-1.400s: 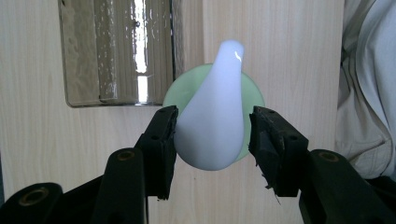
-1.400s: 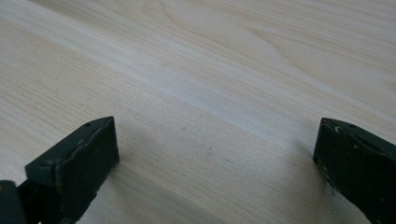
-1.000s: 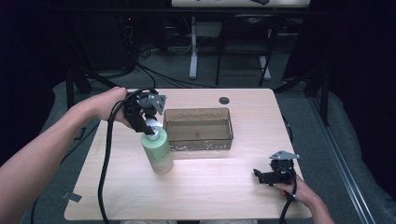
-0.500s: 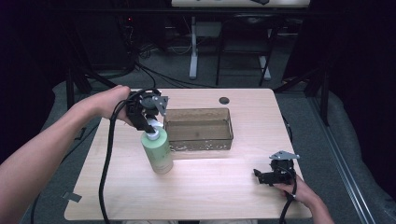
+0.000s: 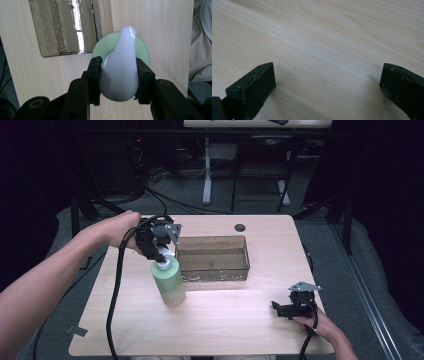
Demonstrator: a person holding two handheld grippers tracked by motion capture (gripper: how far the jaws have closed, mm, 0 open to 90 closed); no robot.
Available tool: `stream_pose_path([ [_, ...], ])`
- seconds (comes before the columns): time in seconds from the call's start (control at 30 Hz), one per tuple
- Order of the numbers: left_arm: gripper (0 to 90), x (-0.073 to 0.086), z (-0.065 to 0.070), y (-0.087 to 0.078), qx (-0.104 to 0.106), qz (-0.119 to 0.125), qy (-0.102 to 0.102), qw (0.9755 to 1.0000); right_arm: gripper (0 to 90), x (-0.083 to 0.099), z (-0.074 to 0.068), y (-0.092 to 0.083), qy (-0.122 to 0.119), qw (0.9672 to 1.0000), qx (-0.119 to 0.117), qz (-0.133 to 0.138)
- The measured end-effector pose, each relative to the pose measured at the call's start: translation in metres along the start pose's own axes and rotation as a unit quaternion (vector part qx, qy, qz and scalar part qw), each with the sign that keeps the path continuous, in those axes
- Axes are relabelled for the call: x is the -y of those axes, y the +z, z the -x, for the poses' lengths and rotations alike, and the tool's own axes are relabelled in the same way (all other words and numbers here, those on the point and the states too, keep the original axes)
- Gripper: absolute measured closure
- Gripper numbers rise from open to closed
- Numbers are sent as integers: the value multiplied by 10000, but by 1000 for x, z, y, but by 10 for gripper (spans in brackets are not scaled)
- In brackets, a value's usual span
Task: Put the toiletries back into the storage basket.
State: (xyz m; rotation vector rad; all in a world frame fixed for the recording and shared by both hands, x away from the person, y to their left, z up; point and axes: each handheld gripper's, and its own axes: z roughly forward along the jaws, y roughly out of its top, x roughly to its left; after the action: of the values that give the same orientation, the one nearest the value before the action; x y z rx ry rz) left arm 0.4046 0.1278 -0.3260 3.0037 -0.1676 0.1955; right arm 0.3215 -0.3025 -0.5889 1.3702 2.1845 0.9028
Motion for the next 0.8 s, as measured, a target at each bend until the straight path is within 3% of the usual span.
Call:
stream_pose_path([
  [0.17,632,1,2,0,-104,63,73,9999,0,0,0,0,-2,10000,1,-1],
  [0.5,633,1,5,-1,-53,81,53,9999,0,0,0,0,3,10000,0,-11],
  [0.8,634,-9,6,-11,-55,-89,214,9997,0,0,0,0,8,10000,-1,-5],
])
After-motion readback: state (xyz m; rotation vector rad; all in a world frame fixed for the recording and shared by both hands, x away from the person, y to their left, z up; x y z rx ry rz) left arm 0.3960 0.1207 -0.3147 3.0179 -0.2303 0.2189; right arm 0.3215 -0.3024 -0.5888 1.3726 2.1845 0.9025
